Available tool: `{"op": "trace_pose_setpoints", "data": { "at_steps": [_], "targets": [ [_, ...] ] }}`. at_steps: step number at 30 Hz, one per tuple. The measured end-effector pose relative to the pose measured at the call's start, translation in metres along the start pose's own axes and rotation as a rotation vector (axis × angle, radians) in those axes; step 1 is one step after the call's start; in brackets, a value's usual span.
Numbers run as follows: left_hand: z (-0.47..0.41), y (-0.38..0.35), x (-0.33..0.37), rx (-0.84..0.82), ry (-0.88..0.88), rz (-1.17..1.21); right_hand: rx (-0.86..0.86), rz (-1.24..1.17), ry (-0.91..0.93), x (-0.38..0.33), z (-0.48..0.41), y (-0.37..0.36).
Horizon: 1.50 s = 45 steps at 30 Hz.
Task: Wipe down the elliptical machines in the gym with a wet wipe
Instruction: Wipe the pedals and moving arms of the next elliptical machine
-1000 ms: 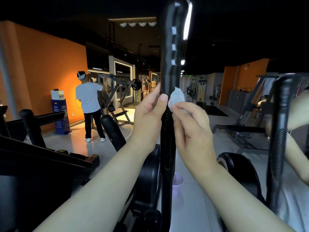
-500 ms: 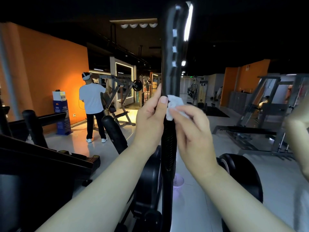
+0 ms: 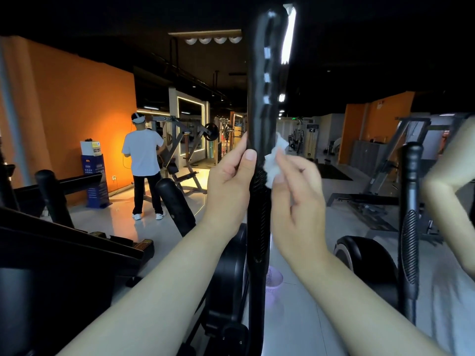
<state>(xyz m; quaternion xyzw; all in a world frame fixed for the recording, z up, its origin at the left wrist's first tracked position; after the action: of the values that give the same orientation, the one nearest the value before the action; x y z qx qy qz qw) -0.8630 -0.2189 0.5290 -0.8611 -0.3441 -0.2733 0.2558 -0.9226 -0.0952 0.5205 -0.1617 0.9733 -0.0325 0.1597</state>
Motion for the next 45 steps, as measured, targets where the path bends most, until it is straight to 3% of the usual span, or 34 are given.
{"op": "trace_pose_setpoints", "data": {
  "at_steps": [4, 10, 14, 19, 24, 29, 35, 41, 45],
  "targets": [
    [0.001, 0.002, 0.002, 0.021, 0.017, 0.002, -0.147, 0.089, 0.264, -0.008, 0.013, -0.008],
    [0.0, -0.001, 0.001, 0.017, 0.002, 0.001, 0.006, 0.088, 0.077, 0.007, -0.006, 0.004],
    [0.002, 0.004, -0.004, 0.063, 0.047, 0.046, -0.124, 0.1, 0.246, -0.006, 0.011, -0.008],
    [0.003, 0.004, -0.003, 0.03, 0.038, 0.014, -0.038, 0.136, 0.198, 0.0, -0.002, 0.005],
    [0.005, 0.005, -0.007, 0.064, 0.098, 0.084, -0.141, 0.219, 0.353, -0.006, 0.013, -0.008],
    [0.005, 0.003, -0.007, 0.038, 0.069, 0.037, -0.004, 0.142, 0.125, 0.007, -0.009, 0.012],
    [0.007, 0.005, -0.01, 0.078, 0.112, 0.079, -0.172, 0.241, 0.344, -0.006, 0.016, -0.009],
    [0.007, 0.005, -0.009, 0.051, 0.101, 0.056, -0.086, 0.21, 0.232, -0.003, 0.001, 0.001],
    [0.006, 0.007, -0.013, 0.083, 0.144, 0.101, -0.193, 0.282, 0.373, -0.009, 0.017, -0.012]
  ]
}}
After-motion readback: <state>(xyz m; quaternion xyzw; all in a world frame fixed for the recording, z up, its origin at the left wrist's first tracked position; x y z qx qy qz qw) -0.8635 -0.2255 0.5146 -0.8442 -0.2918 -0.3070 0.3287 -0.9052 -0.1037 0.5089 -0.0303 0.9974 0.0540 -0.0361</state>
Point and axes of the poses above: each hand's wrist, its own z-axis away from the middle knuckle, its own y-axis out of the back of the hand, x = y × z, the point moved 8 cm from there along -z, towards the middle knuckle, and after that the axes turned 8 degrees about x, right-handed, at the moved point
